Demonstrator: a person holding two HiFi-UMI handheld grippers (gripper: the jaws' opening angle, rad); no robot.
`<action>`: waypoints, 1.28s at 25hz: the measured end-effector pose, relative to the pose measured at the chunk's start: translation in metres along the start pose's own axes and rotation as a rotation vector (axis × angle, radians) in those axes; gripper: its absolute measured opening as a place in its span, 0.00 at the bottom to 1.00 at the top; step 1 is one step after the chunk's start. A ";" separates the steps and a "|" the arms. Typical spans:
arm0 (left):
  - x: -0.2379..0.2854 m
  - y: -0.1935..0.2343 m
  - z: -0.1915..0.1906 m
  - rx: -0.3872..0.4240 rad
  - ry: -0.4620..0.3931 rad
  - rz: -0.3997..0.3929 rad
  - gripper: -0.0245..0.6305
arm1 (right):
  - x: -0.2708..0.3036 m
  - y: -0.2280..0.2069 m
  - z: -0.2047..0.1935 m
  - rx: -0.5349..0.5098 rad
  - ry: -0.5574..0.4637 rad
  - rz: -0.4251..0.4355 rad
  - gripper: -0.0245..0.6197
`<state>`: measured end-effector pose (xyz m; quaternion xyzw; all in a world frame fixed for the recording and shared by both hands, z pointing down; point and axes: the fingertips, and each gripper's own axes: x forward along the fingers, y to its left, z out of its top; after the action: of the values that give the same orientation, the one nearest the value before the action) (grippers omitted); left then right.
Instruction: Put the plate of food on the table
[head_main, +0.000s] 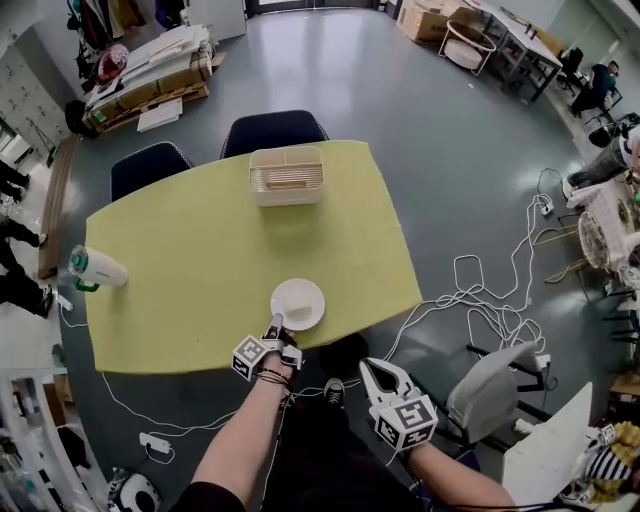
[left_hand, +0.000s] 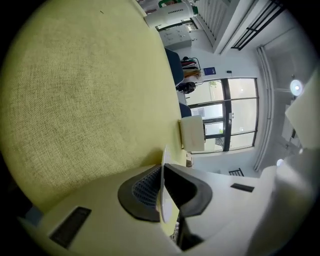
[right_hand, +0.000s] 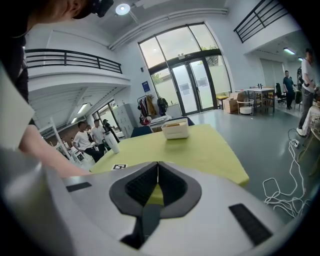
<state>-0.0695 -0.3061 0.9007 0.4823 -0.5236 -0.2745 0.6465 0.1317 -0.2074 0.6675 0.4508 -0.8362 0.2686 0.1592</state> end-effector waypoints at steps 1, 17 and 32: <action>0.001 0.001 0.000 0.000 -0.003 0.022 0.07 | -0.001 -0.001 0.000 0.000 -0.001 -0.002 0.06; 0.002 -0.008 0.006 0.205 -0.101 0.230 0.35 | -0.016 -0.014 0.002 0.013 -0.018 -0.029 0.06; -0.065 -0.035 0.032 0.543 -0.072 0.178 0.10 | -0.020 -0.010 0.015 0.042 -0.072 -0.004 0.06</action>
<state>-0.1141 -0.2747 0.8418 0.5800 -0.6405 -0.0834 0.4963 0.1500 -0.2077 0.6482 0.4653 -0.8345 0.2696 0.1200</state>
